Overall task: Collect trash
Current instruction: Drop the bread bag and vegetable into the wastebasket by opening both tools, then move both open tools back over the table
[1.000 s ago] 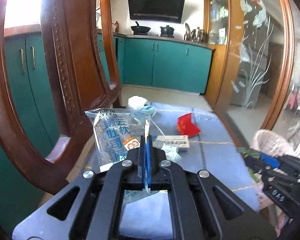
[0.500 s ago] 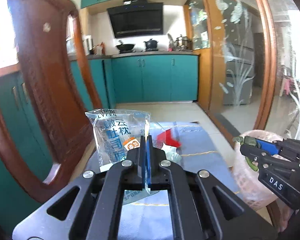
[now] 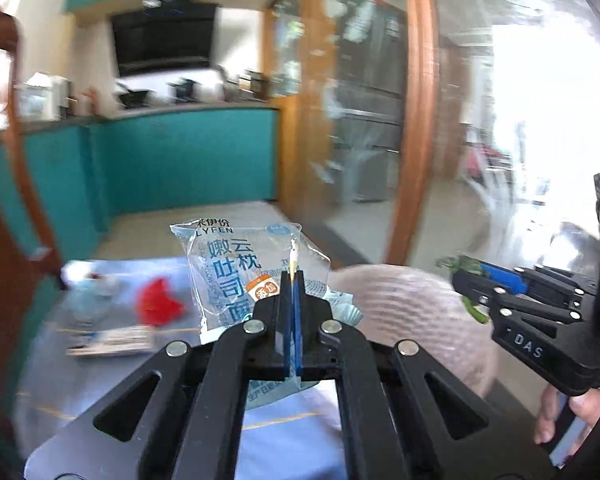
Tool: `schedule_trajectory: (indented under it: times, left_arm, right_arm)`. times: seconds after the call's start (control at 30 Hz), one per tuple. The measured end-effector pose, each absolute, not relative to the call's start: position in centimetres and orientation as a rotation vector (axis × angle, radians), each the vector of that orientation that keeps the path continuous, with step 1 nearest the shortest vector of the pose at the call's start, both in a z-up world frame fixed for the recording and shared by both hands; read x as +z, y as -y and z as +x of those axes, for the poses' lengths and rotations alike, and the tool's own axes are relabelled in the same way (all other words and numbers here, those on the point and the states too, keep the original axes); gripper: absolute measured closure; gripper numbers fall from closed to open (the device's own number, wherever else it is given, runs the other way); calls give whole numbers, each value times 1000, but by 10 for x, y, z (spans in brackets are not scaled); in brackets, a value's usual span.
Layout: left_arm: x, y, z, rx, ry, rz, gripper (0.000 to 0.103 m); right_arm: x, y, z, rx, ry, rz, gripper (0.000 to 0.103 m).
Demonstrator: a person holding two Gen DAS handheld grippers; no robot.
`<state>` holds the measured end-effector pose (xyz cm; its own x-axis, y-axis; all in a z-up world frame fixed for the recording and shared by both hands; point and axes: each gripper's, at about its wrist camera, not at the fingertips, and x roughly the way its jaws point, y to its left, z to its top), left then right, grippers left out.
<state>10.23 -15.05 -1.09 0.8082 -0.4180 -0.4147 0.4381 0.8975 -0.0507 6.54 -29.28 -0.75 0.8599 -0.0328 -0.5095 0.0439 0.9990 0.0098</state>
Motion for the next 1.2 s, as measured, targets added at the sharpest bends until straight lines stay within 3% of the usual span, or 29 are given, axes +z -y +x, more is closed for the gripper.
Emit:
schedule_trajectory:
  times: [0.4,0.47,0.5,0.53,0.57,0.7,0.77,0.87,1.2]
  left_arm:
    - [-61,232,148,-611,-625,91,97]
    - [-68,234,153,-621,-653,99,82]
    - [-69,234,153,-615,-661,106,56]
    - [-70,231,152,-592,-657,109,40]
    - [-69,224,150,-570,-640,101,37]
    - [-63,192,145,-460,-616,105,34]
    - [-60,175,148,-401,-610,95,33]
    - [-57,145,151,-317,-593,78,32]
    - [-59,38,163,-80,-579,87,28]
  right_arm:
    - [-21,340,52,-93,-556,92,80]
    - [-24,345,57,-96,-560,108,80]
    - [-26,347,60,-98,-569,118,80]
    - [-27,347,62,-98,-576,126,80]
    - [-29,347,63,-95,-583,131,80]
    - [-38,339,70,-84,-607,125,72]
    - [-42,335,73,-85,-625,123,56]
    - [-45,326,76,-70,-631,120,47]
    - [-36,284,90,-7,-626,80,36]
